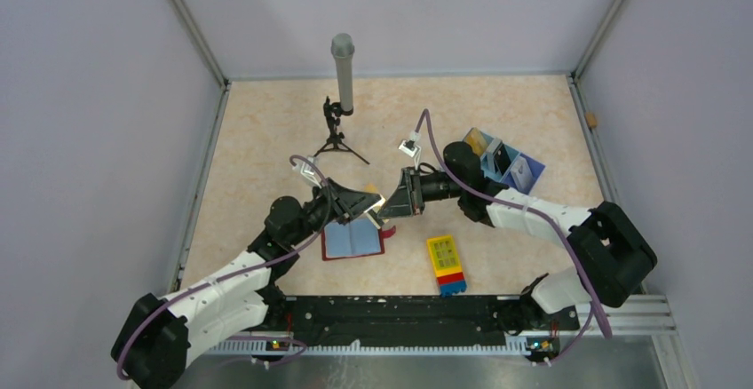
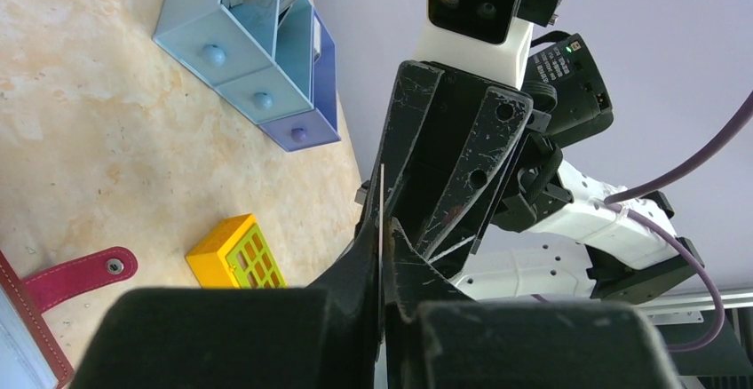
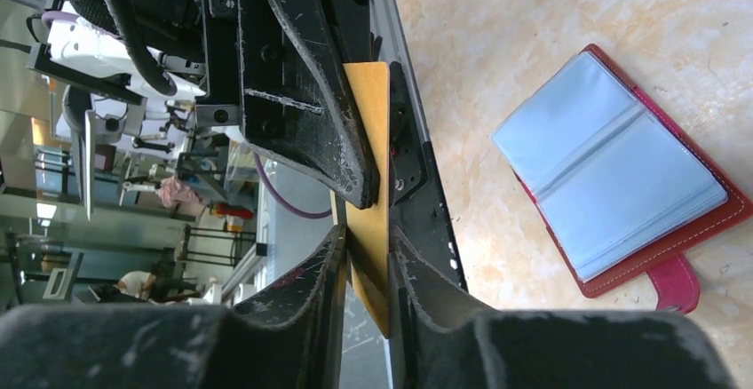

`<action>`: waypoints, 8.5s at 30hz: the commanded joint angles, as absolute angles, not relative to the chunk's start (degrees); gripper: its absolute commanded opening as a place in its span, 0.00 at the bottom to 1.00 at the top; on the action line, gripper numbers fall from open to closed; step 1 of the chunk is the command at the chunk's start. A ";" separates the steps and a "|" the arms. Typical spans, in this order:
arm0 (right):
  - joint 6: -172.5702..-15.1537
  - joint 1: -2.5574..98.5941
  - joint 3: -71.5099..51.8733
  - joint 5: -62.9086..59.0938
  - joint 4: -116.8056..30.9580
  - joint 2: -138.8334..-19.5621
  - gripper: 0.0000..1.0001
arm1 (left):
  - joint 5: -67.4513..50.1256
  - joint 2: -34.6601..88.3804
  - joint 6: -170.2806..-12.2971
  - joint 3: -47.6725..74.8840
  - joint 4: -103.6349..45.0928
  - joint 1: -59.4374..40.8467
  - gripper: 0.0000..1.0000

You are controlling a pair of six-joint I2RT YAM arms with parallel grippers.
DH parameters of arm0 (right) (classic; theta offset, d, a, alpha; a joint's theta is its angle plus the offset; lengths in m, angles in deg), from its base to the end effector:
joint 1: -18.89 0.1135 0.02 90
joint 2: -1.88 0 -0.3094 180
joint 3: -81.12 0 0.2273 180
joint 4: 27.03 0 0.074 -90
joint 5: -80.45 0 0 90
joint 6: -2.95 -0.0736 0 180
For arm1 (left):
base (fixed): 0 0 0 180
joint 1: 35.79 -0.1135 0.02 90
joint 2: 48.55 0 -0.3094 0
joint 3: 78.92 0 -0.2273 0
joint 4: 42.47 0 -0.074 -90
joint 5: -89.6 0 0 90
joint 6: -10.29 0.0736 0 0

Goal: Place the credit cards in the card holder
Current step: Pick up the credit card from the storage box, then insert the credit card into the card holder.

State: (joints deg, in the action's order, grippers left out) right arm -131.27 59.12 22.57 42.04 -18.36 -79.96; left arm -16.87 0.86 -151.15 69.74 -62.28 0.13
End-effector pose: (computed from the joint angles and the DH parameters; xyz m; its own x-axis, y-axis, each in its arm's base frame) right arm 0.1923 0.2382 0.2997 -0.8217 -0.1276 -0.5555 -0.5680 0.1027 0.8166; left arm 0.1330 -0.1221 0.2823 -0.7431 -0.5843 -0.3263 0.2754 0.1774 -0.9448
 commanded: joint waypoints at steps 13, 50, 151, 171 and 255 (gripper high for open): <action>-131.78 57.04 21.25 42.41 -14.99 -79.52 0.35 | -21.68 0.65 -149.75 65.50 -60.91 -0.04 0.00; -144.64 65.45 34.85 14.79 -11.12 -79.81 0.00 | 13.55 -8.99 -132.69 54.96 2.35 -1.94 0.99; -150.26 75.84 20.48 8.02 -12.33 -111.86 0.08 | 11.33 10.67 -135.17 62.05 -3.42 -3.69 0.20; -128.85 77.02 9.27 -7.35 -40.07 -99.19 0.56 | 11.81 6.68 -134.03 60.80 -1.11 -3.81 0.32; -140.23 75.69 22.57 -3.13 -38.06 -84.71 0.38 | -1.64 18.71 -132.68 58.05 -18.59 -3.78 0.39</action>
